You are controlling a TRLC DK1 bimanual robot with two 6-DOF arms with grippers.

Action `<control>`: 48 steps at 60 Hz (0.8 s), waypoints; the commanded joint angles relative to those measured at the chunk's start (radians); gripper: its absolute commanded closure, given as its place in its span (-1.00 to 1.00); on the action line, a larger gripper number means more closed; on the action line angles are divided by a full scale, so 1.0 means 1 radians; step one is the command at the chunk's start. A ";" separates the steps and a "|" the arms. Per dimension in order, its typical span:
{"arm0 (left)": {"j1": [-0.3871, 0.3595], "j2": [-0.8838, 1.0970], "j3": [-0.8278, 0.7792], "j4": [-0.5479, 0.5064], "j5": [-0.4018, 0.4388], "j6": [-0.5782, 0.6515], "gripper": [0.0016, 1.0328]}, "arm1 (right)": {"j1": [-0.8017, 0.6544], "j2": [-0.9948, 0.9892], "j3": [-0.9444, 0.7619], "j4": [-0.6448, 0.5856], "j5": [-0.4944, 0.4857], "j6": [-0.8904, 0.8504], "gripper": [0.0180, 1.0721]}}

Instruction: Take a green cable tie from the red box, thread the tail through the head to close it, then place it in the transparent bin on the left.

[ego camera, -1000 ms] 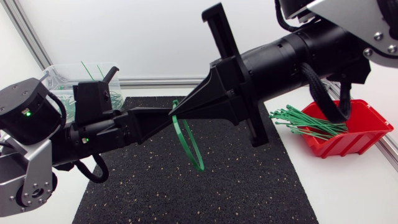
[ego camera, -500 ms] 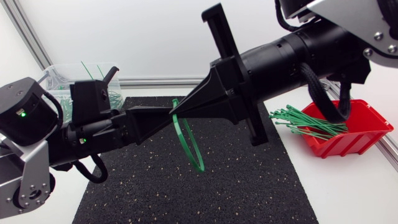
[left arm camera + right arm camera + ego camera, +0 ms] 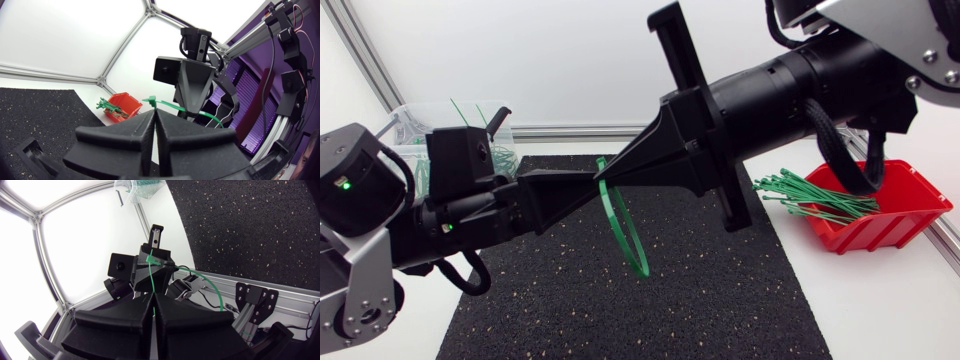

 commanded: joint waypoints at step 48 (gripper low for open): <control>0.036 -0.004 0.010 0.008 0.078 0.074 0.94 | -0.049 -0.001 -0.026 0.045 -0.052 0.008 0.19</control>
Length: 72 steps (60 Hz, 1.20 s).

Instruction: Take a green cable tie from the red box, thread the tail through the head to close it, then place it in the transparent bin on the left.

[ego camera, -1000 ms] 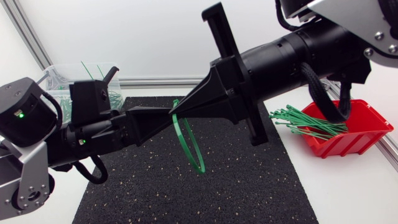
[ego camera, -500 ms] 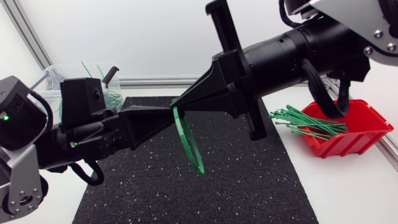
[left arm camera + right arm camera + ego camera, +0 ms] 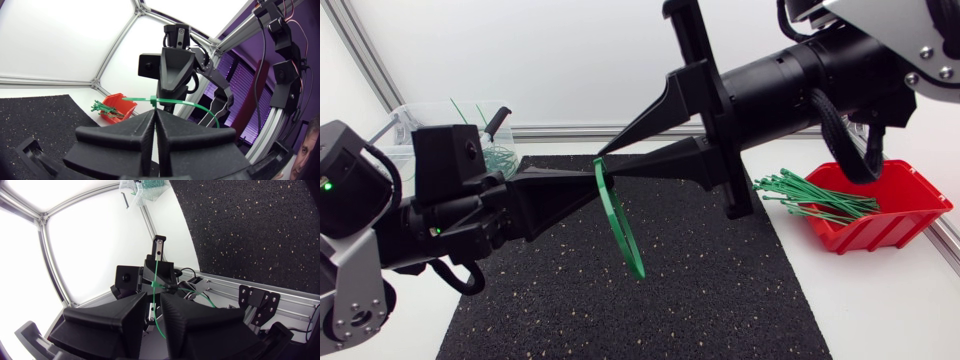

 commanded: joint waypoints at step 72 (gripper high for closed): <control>0.052 0.088 0.053 -0.138 0.228 0.474 0.93 | -0.017 0.098 0.005 -0.058 0.005 -0.265 0.39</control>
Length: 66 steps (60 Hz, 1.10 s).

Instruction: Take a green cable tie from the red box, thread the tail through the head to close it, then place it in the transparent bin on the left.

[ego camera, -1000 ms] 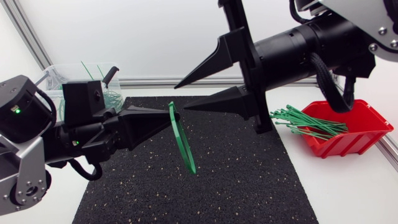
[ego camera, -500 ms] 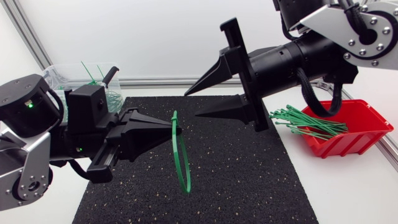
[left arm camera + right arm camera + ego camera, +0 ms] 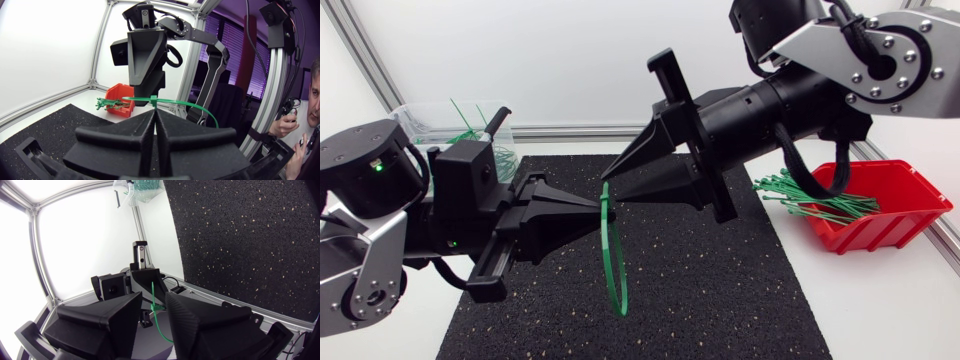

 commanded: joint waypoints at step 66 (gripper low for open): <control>-0.034 -0.049 0.028 -0.061 0.013 0.017 0.94 | 0.038 0.009 0.000 0.013 0.124 0.019 0.88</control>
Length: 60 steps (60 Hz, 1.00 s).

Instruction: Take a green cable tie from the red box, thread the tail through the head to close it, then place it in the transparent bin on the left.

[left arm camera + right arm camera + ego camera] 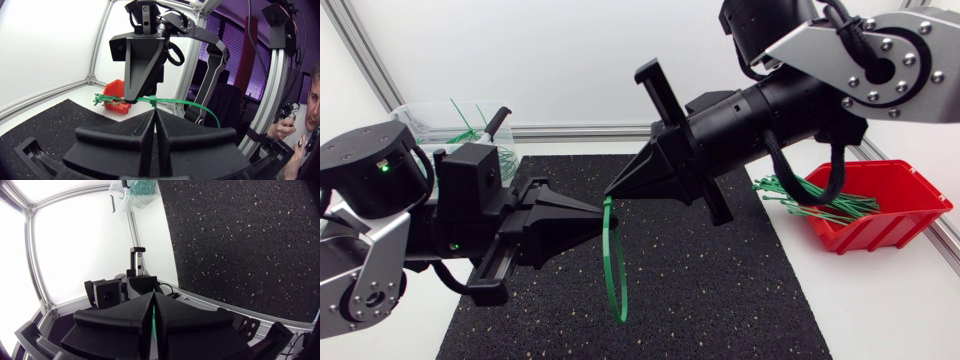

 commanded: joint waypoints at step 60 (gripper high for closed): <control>0.149 0.134 0.460 -0.842 -0.352 0.262 0.94 | -0.058 0.122 0.117 -0.252 0.480 -0.321 -0.89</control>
